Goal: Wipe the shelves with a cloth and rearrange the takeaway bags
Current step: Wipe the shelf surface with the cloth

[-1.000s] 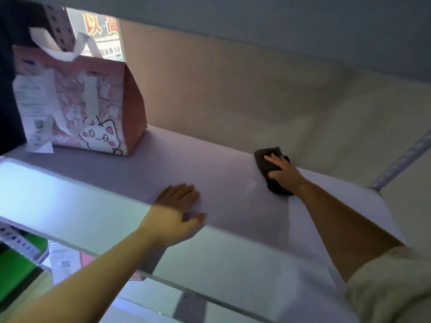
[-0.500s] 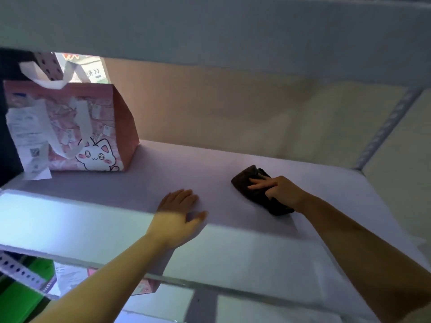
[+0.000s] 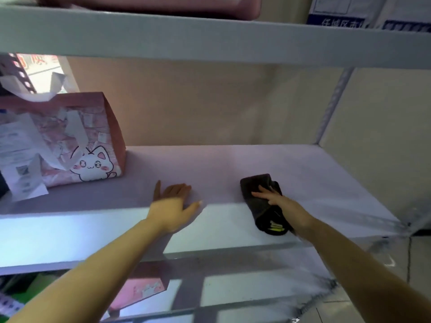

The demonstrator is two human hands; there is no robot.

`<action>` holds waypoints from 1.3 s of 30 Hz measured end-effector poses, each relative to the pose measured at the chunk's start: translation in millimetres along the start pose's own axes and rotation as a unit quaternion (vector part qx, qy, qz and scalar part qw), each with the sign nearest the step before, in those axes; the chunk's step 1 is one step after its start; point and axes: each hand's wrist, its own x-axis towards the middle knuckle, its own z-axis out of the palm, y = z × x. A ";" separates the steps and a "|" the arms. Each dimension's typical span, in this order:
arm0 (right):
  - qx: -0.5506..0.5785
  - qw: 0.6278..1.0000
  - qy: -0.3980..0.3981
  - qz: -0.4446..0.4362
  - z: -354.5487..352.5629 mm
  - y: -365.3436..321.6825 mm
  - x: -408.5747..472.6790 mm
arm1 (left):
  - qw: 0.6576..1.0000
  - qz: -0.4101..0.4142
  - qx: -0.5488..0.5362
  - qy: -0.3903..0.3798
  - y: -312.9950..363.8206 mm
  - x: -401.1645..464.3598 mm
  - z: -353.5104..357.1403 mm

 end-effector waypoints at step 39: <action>-0.447 0.869 0.204 0.063 -5.2 -8.1 153.8 | 0.993 -0.035 -0.063 0.089 -57.7 -13.6 15.3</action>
